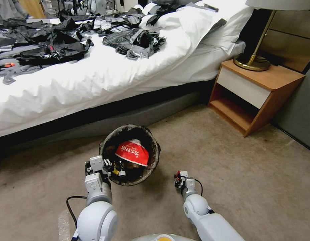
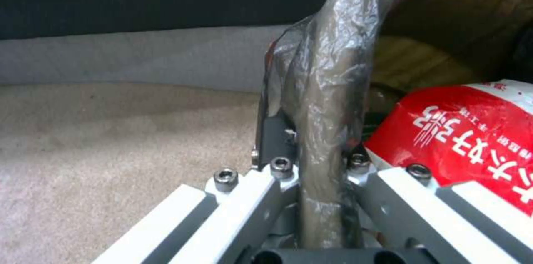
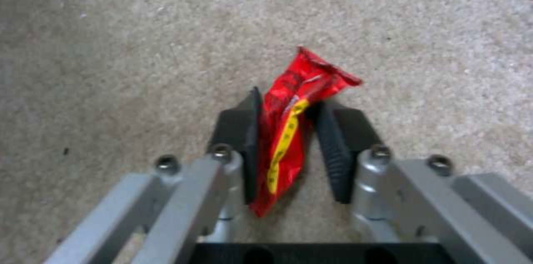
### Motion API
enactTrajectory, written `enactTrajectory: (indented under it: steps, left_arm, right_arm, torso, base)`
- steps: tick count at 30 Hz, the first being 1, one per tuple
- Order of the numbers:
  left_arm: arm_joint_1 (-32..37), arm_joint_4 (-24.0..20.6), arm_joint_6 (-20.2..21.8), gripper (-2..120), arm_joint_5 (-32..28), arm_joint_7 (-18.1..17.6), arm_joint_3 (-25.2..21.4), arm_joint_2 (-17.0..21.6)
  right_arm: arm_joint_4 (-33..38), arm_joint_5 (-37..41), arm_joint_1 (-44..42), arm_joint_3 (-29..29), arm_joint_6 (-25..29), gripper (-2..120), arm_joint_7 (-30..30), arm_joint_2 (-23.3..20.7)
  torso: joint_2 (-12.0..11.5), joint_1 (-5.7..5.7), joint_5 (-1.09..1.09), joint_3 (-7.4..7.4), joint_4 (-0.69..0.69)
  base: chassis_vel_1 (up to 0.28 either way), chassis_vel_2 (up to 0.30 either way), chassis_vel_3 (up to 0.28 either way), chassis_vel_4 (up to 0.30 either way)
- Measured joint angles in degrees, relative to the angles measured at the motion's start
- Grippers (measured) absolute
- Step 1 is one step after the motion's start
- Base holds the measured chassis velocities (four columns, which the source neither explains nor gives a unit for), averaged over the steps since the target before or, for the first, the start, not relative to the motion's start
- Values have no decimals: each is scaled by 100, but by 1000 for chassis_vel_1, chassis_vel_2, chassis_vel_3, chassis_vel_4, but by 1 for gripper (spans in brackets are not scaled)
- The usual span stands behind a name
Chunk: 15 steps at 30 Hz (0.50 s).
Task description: Pick up the trash bin, then pick up the garbage from the floor and place it into the trash bin.
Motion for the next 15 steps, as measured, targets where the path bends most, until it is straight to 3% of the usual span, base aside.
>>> enactTrajectory:
  steps: [6,15]
  left_arm:
    - [-4,-11,-2,0,0,0,-3,-1]
    - [-34,-11,-2,0,0,-1,5,-6]
  right_arm:
    - [-135,-61,21,60,91,0,-89,18]
    - [-122,-156,17,94,190,0,-107,0]
  torso:
    - [0,0,8,0,9]
    - [-1,0,11,2,8]
  base:
    - [0,0,0,0]
    - [0,0,0,0]
